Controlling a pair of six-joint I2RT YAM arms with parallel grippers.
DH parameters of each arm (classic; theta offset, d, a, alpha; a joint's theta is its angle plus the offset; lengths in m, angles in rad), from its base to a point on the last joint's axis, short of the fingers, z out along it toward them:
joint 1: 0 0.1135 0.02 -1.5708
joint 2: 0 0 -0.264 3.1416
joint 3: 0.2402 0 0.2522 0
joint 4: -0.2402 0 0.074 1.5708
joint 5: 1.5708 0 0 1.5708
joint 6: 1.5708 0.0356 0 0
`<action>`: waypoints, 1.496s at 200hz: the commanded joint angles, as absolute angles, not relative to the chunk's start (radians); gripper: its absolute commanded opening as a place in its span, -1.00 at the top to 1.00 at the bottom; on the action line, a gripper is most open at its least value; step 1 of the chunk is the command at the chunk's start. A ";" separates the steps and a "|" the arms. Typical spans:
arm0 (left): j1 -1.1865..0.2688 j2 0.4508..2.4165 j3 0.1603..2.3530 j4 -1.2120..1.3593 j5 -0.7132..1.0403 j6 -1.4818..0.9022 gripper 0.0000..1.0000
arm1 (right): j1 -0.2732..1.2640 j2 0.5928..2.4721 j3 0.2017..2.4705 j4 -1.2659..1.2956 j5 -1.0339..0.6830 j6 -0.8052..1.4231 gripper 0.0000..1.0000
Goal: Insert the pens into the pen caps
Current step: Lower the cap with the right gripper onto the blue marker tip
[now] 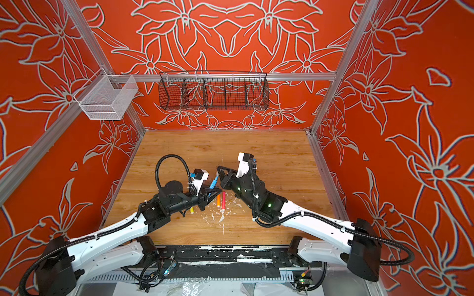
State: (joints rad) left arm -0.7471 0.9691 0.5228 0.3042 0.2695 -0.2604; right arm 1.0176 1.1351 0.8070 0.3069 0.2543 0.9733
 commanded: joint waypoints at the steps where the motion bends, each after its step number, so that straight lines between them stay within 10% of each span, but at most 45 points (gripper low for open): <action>1: -0.749 0.963 0.525 0.320 0.260 -0.283 1.00 | 1.044 1.163 0.779 0.348 0.259 0.993 1.00; 167: -0.632 0.912 0.457 0.424 0.383 -0.416 1.00 | 1.258 1.271 0.726 0.466 0.321 0.923 1.00; 231: -0.632 0.884 0.427 0.443 0.356 -0.362 1.00 | 1.256 1.136 0.734 0.327 0.361 0.864 0.03; 299: -0.634 0.919 0.434 0.462 0.398 -0.344 1.00 | 1.166 1.051 0.876 0.110 0.271 0.802 -0.25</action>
State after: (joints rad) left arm -0.6353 0.9085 0.4217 0.4103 0.3725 -0.3676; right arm 1.2259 1.0275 0.7921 0.2188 0.3649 0.8135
